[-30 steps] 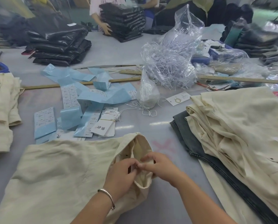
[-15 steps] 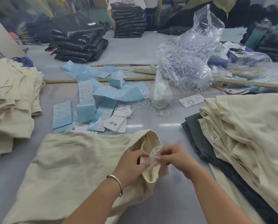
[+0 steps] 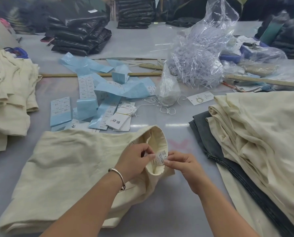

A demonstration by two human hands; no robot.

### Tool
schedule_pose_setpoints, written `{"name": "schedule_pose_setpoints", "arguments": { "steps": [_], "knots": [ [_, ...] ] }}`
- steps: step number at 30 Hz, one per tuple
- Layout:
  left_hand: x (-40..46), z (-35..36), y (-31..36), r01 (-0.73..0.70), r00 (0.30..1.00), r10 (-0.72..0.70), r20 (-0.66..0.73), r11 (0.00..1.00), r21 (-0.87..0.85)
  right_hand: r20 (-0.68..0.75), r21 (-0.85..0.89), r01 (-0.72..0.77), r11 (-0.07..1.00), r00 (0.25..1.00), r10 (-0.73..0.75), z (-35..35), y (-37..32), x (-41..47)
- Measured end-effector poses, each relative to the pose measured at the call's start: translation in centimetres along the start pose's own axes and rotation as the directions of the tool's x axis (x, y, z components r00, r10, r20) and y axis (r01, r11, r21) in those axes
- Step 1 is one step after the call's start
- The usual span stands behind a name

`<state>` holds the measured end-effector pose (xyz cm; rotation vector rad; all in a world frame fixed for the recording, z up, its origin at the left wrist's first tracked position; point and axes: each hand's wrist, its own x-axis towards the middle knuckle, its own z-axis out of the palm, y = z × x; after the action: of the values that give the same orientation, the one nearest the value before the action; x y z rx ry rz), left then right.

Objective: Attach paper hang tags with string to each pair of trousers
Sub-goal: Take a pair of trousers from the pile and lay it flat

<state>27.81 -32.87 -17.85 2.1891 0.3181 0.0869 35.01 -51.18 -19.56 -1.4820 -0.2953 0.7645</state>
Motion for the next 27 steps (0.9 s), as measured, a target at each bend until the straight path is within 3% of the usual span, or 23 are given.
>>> {"name": "schedule_pose_setpoints", "arguments": {
  "steps": [10,12,14,17,23,25,27],
  "knots": [
    [0.0,-1.6,1.4,-0.062,0.997,0.06,0.043,0.997,0.055,0.061,0.163,0.017,0.986,0.998,-0.027,1.4,0.9,-1.5],
    [-0.3,-1.3,1.3,-0.048,0.995,0.05,0.087,0.998,-0.026,-0.099,0.082,0.057,0.995,0.994,-0.049,1.1,0.9,-1.5],
    [-0.7,-1.2,1.1,-0.023,0.993,0.043,0.11,0.985,-0.172,-0.34,-0.045,0.099,0.994,0.934,-0.108,0.4,0.6,-1.0],
    [-0.9,-2.0,0.3,-0.029,1.0,0.028,-0.01,0.972,-0.232,-0.451,-0.079,0.16,0.984,0.874,-0.179,-0.3,-0.8,0.1],
    [0.1,-4.5,-2.4,0.055,0.961,-0.152,-0.232,0.925,-0.376,-0.36,-0.147,0.159,0.976,0.911,-0.202,3.2,-2.7,4.0],
    [0.9,-5.5,-3.9,0.084,0.932,-0.185,-0.312,0.947,-0.309,-0.354,-0.148,0.168,0.975,0.911,-0.211,4.7,-3.1,5.5],
    [2.0,-6.7,-6.2,0.153,0.91,-0.185,-0.372,0.982,-0.115,-0.332,-0.156,0.177,0.972,0.917,-0.22,6.1,-3.6,6.9]
  ]
}}
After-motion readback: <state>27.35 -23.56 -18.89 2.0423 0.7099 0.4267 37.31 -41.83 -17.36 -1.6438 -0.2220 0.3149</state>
